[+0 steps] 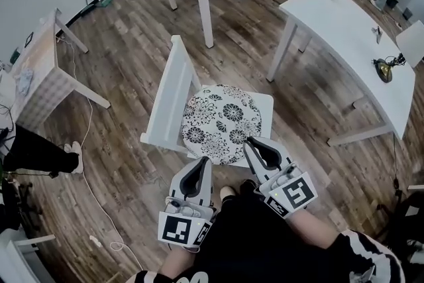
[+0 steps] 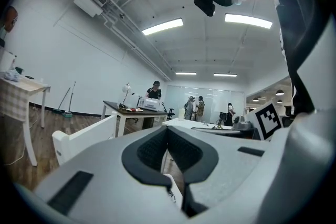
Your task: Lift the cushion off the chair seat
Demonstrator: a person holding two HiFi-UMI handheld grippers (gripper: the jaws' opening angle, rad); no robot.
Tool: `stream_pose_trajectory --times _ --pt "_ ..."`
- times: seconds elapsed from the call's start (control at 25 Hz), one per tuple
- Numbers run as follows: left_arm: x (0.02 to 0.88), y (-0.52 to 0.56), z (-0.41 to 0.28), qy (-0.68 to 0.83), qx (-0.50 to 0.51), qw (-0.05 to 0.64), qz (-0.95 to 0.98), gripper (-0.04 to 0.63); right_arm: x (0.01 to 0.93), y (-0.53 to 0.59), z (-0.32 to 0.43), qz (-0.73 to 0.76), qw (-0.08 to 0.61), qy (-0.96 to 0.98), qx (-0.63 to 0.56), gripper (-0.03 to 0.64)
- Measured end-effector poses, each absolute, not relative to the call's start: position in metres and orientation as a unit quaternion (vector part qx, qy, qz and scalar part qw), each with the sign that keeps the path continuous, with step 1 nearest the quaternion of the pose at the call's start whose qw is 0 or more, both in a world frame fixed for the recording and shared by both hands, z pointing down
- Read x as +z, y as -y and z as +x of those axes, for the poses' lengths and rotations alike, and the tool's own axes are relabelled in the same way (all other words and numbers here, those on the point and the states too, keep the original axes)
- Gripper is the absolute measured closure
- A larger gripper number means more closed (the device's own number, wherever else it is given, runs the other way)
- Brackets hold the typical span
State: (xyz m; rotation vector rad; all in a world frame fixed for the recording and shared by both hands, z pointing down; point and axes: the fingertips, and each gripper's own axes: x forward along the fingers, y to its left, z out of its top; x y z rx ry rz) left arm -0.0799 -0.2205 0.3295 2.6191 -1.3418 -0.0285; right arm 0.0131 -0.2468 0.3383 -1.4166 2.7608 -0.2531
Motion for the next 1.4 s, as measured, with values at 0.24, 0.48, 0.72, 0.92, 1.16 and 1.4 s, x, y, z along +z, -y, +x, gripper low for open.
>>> stream_pose_trajectory --times 0.24,0.48,0.72,0.92,1.16,1.4 --pt "0.352 0.220 -0.079 0.456 0.001 0.113 0.883 0.595 0.377 0.266 0.012 -0.452 -0.026 -0.886 -0.095 0.561" --pt "0.366 0.219 -0.080 0.461 0.007 0.119 0.879 0.595 0.405 0.280 0.006 -0.439 -0.051 -0.891 -0.106 0.485" --pt "0.381 0.218 -0.082 0.469 0.014 0.128 0.874 0.595 0.435 0.290 -0.006 -0.418 -0.071 -0.898 -0.117 0.483" --pt "0.393 0.217 -0.085 0.474 0.018 0.138 0.870 0.595 0.462 0.300 -0.015 -0.406 -0.083 -0.901 -0.126 0.483" --pt "0.410 0.214 -0.084 0.473 0.024 0.145 0.869 0.595 0.491 0.311 -0.023 -0.394 -0.102 -0.904 -0.131 0.483" --pt "0.422 0.210 -0.084 0.479 0.023 0.158 0.863 0.595 0.517 0.316 -0.031 -0.378 -0.124 -0.908 -0.133 0.483"
